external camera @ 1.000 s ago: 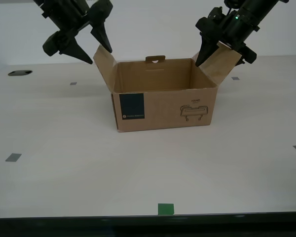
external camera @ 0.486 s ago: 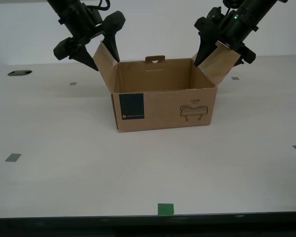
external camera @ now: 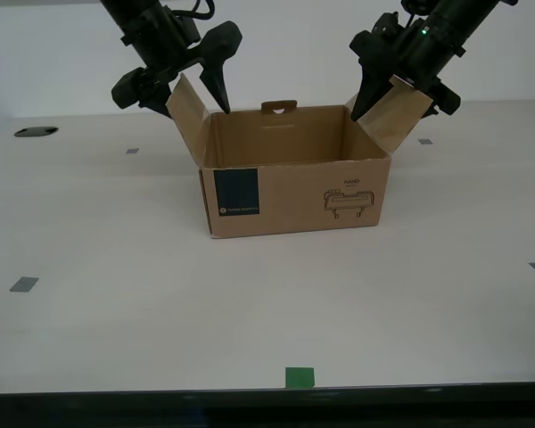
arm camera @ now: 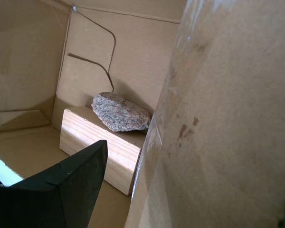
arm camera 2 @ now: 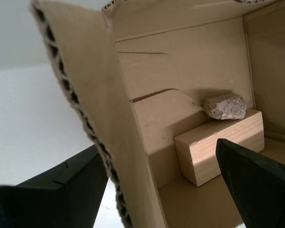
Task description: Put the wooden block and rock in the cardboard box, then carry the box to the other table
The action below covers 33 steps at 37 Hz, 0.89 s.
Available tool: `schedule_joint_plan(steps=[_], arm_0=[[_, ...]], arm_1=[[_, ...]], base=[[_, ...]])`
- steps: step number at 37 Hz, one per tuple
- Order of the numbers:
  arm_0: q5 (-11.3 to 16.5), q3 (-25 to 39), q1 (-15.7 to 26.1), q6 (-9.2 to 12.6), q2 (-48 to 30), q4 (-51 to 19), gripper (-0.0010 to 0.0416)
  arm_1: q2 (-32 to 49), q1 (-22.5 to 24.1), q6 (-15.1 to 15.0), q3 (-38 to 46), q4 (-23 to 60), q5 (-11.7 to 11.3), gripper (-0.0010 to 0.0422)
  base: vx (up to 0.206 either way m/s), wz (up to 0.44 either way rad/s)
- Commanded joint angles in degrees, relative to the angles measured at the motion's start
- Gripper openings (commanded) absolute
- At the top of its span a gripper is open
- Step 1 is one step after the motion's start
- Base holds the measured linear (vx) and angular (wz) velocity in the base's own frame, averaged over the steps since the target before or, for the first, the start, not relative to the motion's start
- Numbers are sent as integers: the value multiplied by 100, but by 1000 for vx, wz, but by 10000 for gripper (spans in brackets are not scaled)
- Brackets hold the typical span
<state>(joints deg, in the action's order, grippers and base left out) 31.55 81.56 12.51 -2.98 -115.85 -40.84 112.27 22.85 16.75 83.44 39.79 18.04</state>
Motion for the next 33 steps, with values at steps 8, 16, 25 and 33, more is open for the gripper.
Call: schedule_joint_plan(steps=[8,16,25,33], arm_0=[[31,0,35,2,-2,-15,313],[31,-72,46,-2,-2,-4,301],[31,-111,70,-46,-2,4,282],[28,-111,72,-44,-2,15,222]], arm_1=[[282,52,2,-81,0,50,295],[234,52,37,-4,-142,173,295],[234,52,57,35,-151,175,295],[234,52,85,35,-157,170,268]], base=[[0,0],[0,0],[0,0],[-7,4]])
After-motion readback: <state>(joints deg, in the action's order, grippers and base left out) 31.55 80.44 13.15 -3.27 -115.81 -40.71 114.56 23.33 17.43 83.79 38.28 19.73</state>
